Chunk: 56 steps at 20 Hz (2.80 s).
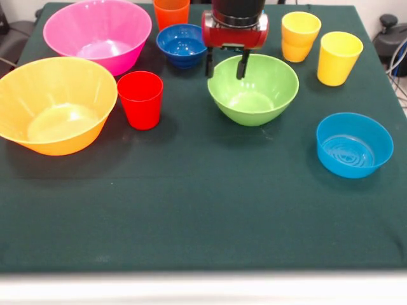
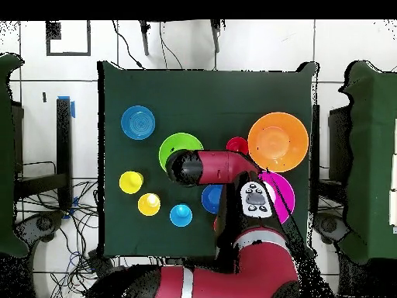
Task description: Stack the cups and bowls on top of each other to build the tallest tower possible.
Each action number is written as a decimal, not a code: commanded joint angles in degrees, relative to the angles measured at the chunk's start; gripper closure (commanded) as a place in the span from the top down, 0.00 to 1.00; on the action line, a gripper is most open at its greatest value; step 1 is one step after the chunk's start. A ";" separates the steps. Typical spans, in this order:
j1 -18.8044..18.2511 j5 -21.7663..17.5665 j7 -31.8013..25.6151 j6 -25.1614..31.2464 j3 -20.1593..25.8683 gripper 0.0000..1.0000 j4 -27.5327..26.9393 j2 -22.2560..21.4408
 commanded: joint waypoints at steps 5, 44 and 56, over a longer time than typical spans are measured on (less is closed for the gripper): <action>1.50 -4.39 1.24 -2.85 0.95 1.00 -9.42 5.98; 1.61 -3.82 1.62 -2.47 2.36 1.00 -6.58 5.25; 2.02 -4.38 1.35 -2.99 1.78 1.00 -8.10 7.07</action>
